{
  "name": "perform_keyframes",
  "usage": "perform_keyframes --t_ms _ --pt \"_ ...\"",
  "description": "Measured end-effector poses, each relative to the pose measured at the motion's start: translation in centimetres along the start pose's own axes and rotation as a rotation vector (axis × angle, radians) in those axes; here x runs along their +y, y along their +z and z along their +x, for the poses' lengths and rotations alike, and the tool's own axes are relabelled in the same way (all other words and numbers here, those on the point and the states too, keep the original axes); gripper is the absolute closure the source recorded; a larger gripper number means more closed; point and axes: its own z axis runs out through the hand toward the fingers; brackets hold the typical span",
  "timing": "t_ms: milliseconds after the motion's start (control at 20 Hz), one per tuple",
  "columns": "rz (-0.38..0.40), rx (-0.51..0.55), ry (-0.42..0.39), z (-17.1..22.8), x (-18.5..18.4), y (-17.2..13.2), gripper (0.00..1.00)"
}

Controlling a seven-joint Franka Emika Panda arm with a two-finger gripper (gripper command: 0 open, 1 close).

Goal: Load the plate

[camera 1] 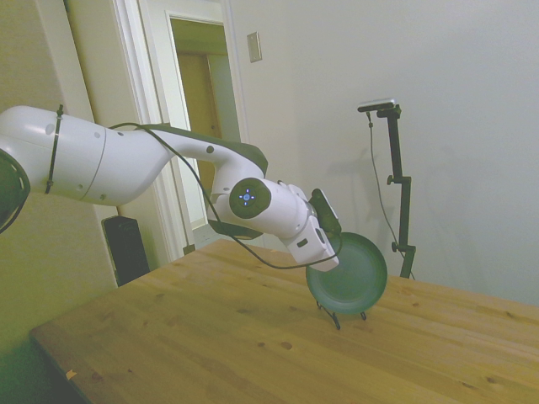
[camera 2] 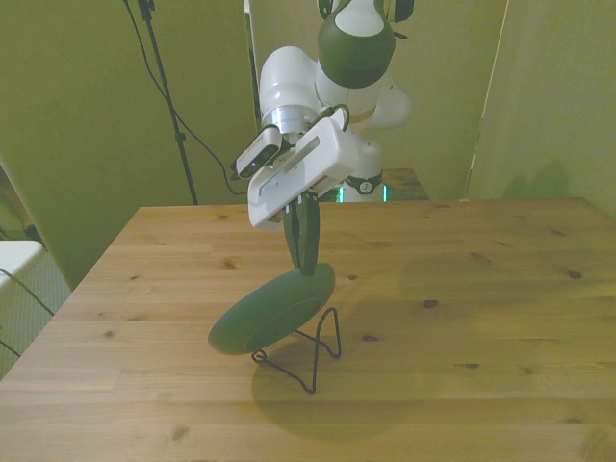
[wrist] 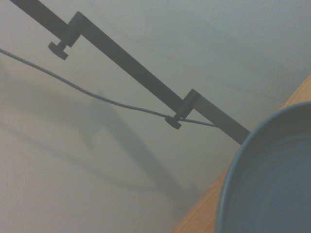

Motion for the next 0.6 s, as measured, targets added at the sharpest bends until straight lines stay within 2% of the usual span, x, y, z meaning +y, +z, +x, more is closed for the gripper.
perform_keyframes --t_ms 250,600 --pt "0.022 -0.025 -0.008 -0.7 -1.3 0.0 1.00" --pt "0.012 -0.052 0.001 -0.8 -1.0 0.3 1.00"
